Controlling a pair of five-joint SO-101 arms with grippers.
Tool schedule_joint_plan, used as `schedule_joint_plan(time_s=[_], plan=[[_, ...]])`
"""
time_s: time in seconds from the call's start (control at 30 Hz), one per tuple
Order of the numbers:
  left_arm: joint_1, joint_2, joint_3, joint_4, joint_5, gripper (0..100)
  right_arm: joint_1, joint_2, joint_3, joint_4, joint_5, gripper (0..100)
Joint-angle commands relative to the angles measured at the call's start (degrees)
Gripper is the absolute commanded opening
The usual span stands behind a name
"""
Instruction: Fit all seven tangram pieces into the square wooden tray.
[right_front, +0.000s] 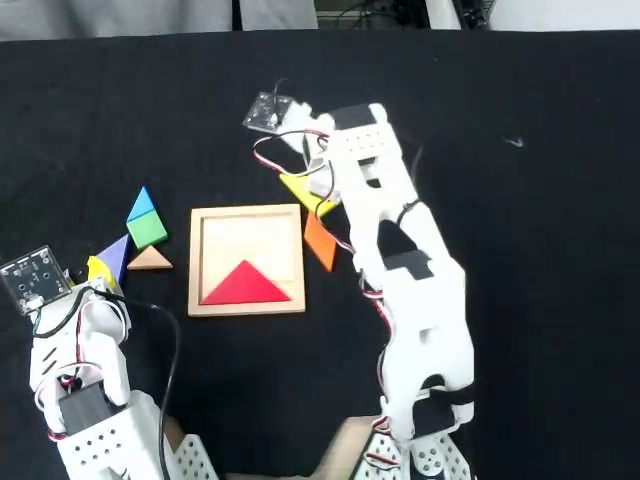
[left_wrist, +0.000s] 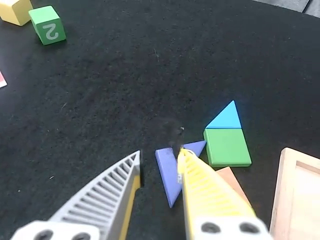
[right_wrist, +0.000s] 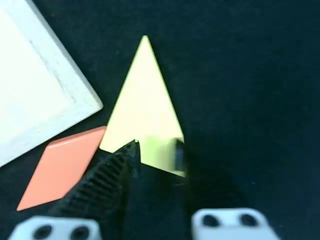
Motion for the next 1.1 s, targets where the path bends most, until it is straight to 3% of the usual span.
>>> schedule_joint_plan(time_s=[0.0, 0.37, 0.73, 0.87, 1.07], plan=[[0.7, -0.4, 0.1, -1.3, 0.4, 13, -1.1, 0.0, -2.4, -1.2, 0.9, 25.8], [0.9, -0.4, 0.1, -1.3, 0.4, 13, -5.2, 0.0, -2.2, 2.2, 0.9, 22.6], [0.9, -0.4, 0.1, -1.3, 0.4, 13, -3.3, 4.4, -3.6, 3.6, 1.0, 22.6], [0.9, -0.4, 0.1, -1.3, 0.4, 13, -3.3, 4.2, -3.5, 7.0, 5.0, 22.6], [0.9, -0.4, 0.1, -1.3, 0.4, 13, 1.1, 4.2, -3.4, 7.2, 5.7, 23.0]])
